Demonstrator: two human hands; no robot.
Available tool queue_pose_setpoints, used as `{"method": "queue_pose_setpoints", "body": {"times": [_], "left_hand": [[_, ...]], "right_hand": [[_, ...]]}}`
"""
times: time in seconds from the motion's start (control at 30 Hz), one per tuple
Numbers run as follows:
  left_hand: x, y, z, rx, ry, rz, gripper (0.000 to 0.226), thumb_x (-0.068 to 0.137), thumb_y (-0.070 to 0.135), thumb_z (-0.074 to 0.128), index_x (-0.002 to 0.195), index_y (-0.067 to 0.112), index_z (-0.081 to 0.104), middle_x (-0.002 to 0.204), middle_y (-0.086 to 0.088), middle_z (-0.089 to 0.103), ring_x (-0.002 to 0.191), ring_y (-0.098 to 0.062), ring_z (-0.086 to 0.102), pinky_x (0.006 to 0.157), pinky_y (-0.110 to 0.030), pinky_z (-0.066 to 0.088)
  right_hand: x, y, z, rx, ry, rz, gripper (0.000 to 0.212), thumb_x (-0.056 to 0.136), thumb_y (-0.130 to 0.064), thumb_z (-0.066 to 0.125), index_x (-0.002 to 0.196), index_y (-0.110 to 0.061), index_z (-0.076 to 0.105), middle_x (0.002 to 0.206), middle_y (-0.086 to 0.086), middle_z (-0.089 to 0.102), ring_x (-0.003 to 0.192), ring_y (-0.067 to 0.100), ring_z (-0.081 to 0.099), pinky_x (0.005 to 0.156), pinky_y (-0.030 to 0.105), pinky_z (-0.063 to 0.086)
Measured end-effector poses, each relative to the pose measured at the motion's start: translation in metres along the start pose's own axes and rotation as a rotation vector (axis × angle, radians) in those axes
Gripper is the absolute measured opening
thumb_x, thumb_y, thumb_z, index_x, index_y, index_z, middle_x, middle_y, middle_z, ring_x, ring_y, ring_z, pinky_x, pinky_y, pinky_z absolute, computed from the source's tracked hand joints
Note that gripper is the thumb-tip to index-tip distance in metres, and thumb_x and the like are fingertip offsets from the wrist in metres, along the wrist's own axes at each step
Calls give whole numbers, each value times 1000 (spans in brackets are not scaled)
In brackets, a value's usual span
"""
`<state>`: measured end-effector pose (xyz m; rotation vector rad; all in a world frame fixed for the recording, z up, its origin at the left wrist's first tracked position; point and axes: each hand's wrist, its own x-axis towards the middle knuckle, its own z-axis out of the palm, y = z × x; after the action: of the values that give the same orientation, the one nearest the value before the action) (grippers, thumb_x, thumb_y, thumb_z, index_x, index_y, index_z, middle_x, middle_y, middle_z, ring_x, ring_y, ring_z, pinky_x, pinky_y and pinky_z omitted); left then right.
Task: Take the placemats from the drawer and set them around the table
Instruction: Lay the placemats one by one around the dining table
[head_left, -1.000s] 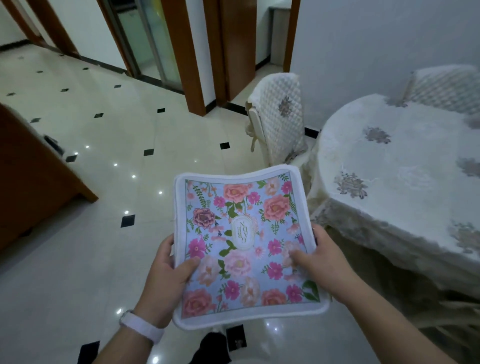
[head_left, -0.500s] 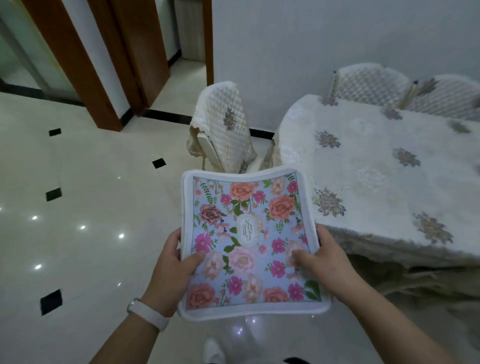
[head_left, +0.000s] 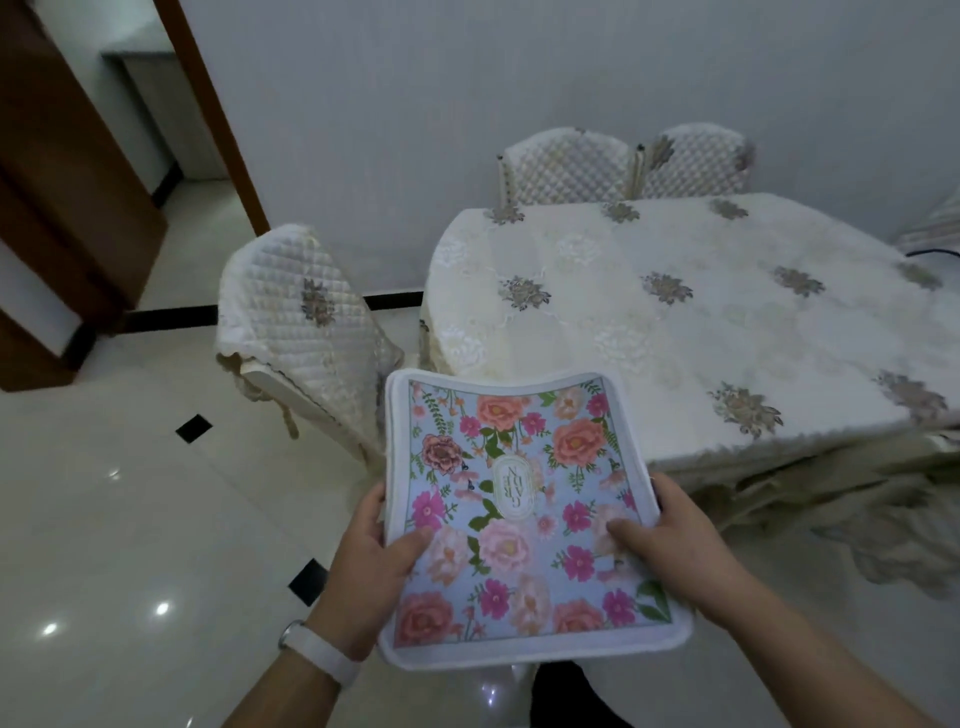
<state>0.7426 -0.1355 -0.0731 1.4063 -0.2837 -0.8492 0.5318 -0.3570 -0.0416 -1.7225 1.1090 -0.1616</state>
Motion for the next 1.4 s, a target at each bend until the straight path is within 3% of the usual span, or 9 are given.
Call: {"method": "queue_pose_setpoints", "body": {"times": [0.13, 0.27, 0.47, 0.6, 0.87, 0.97, 1.1, 1.23, 1.4], "left_hand": [[39, 4, 17, 63, 83, 19, 46, 85, -3, 66, 114, 32, 60, 102, -10, 74, 86, -34, 72, 64, -46, 60], [84, 11, 46, 111, 101, 24, 46, 84, 0, 69, 121, 25, 57, 106, -10, 73, 90, -33, 72, 70, -51, 59], [158, 15, 105, 169, 70, -12, 41, 88, 3, 66, 118, 31, 60, 106, -5, 74, 91, -28, 72, 67, -41, 60], [199, 13, 142, 189, 32, -29, 40, 89, 5, 66, 117, 33, 61, 109, -6, 73, 93, -29, 71, 70, -45, 60], [252, -6, 183, 238, 1, -122, 39, 88, 8, 68, 114, 36, 59, 103, -2, 74, 89, -27, 73, 65, -40, 60], [268, -15, 186, 226, 10, -166, 39, 88, 7, 67, 116, 33, 59, 104, -6, 74, 88, -29, 73, 66, -43, 60], [292, -19, 195, 273, -55, -189, 39, 88, 11, 68, 115, 38, 58, 104, -4, 73, 87, -28, 73, 66, -44, 60], [315, -19, 203, 345, -148, -119, 41, 90, 11, 66, 122, 32, 53, 109, -1, 71, 91, -22, 72, 69, -39, 60], [340, -21, 198, 412, -200, -153, 38, 89, 12, 67, 113, 39, 56, 106, 2, 71, 87, -16, 72, 66, -34, 60]], "right_hand": [[52, -2, -8, 40, -58, -6, 28, 88, -20, 69, 107, -31, 51, 93, -3, 72, 67, 11, 74, 50, 22, 56], [112, -2, -26, 66, -90, 18, 27, 89, -21, 68, 108, -28, 51, 95, -1, 71, 70, 15, 74, 57, 32, 61], [191, 13, -77, 9, -40, -23, 27, 87, -29, 70, 107, -31, 52, 93, -7, 69, 74, 7, 69, 61, 26, 56], [227, 28, -108, 51, -23, -6, 23, 87, -30, 70, 101, -32, 52, 94, -7, 69, 78, 11, 70, 69, 33, 59], [268, 61, -124, 126, -47, 93, 32, 89, -23, 69, 116, -20, 52, 106, 0, 69, 92, 21, 69, 84, 46, 58], [277, 72, -124, 152, -27, 109, 33, 88, -24, 69, 116, -24, 52, 105, -4, 69, 88, 15, 70, 74, 35, 60], [285, 83, -124, 129, 29, 127, 30, 88, -28, 69, 110, -30, 48, 100, -11, 66, 82, 3, 66, 59, 16, 49], [289, 88, -121, 103, 141, 156, 30, 88, -32, 68, 108, -31, 47, 93, -16, 62, 78, -3, 60, 57, 13, 44], [291, 95, -107, 119, 200, 237, 29, 88, -29, 70, 108, -26, 50, 97, -10, 65, 81, 1, 62, 64, 21, 49]]}}
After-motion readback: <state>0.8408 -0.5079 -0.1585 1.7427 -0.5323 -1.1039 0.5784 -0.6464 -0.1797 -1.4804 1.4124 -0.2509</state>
